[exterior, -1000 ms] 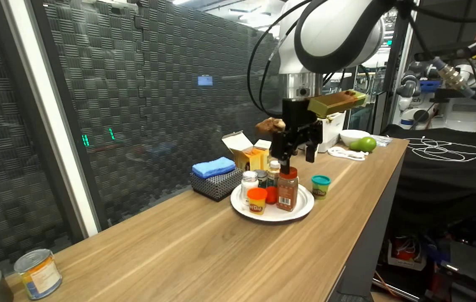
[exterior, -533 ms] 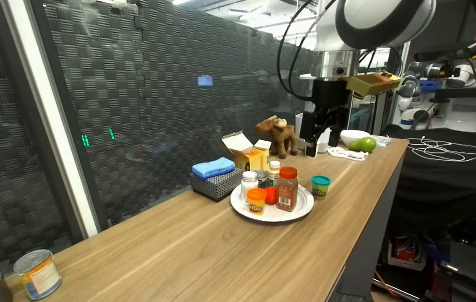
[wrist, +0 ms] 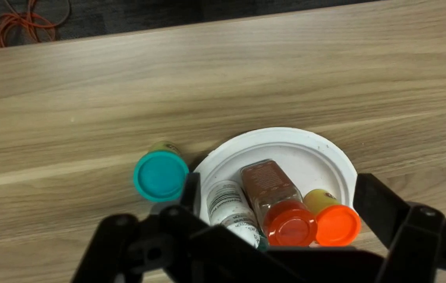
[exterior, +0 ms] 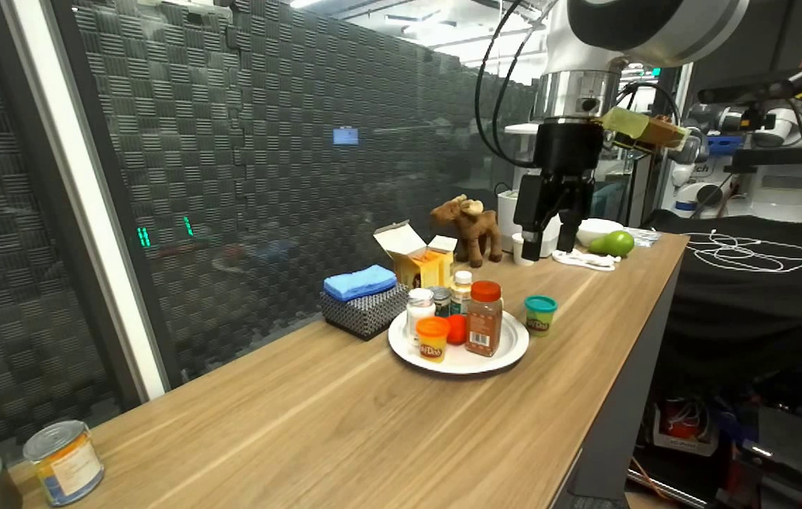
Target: Put the bottles on the tray
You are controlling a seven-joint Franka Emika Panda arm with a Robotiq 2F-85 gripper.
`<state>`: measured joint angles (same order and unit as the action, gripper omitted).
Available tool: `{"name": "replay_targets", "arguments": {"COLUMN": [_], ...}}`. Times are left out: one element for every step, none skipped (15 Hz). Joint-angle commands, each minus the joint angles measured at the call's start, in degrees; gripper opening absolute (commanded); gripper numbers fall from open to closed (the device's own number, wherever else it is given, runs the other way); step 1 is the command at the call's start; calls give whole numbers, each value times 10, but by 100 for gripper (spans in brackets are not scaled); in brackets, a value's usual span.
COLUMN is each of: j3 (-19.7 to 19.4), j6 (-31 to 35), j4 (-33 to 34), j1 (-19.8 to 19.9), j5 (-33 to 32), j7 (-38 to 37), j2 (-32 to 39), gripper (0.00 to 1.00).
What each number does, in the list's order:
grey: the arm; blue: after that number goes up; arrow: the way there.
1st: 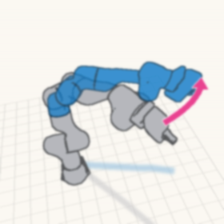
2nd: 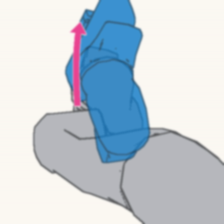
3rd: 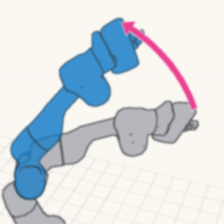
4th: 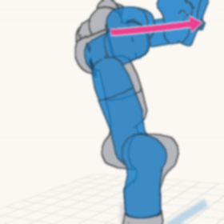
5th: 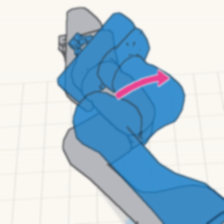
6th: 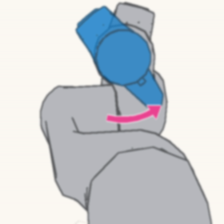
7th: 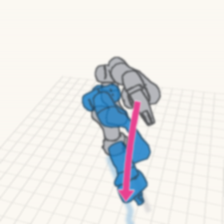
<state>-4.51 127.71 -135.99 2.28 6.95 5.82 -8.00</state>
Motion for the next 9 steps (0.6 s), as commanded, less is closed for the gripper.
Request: {"name": "replay_targets", "arguments": {"j3": [5, 8, 9, 10, 11, 11, 10, 9, 7], "j6": [17, 41, 50, 67, 86, 106, 118, 129, 137], "j4": [-3, -9, -11, -13, -16, -17, -17, -16, -15], "j1": [3, 4, 4, 6, 7, 9, 10, 11, 11], "j5": [-16, -35, -49, -70, -94, -119, -142, -161, -179], "j7": [-8, -18, -18, -28, -41, -61, -78, -94, -107], "j2": [4, 10, 16, 25, 32, 42, 51, 62, 73], "gripper": [100, 100, 100, 100, 100, 100, 100, 100, 100]}}
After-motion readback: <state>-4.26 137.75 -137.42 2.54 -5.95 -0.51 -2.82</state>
